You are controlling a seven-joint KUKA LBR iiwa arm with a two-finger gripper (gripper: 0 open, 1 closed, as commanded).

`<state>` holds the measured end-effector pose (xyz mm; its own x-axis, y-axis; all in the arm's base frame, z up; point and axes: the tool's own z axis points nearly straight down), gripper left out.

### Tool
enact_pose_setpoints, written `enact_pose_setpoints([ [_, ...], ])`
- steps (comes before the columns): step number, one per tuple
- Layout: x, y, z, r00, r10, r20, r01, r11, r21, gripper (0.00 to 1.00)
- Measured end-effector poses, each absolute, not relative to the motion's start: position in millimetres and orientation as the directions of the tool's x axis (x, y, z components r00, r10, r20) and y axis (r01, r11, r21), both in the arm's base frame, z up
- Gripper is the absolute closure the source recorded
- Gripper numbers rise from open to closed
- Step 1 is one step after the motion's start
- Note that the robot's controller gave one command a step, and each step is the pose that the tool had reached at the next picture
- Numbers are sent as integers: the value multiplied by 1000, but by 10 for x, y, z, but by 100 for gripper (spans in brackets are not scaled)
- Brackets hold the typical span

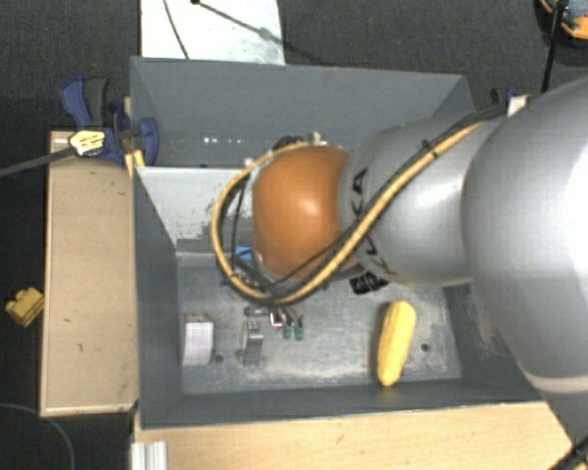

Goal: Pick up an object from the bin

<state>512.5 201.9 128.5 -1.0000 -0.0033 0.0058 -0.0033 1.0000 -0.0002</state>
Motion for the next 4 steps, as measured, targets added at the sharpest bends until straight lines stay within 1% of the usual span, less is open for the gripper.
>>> enact_pose_setpoints([
  [1,5145,2010,1330,-1000,2,-1,2,1000,2,0],
  [2,5103,1936,1230,-1000,18,-2,18,1000,2,0],
  [3,5173,1644,1049,-996,-93,-1,-93,996,1,0],
  [4,5080,1595,989,-971,-238,0,-238,971,-3,0],
])
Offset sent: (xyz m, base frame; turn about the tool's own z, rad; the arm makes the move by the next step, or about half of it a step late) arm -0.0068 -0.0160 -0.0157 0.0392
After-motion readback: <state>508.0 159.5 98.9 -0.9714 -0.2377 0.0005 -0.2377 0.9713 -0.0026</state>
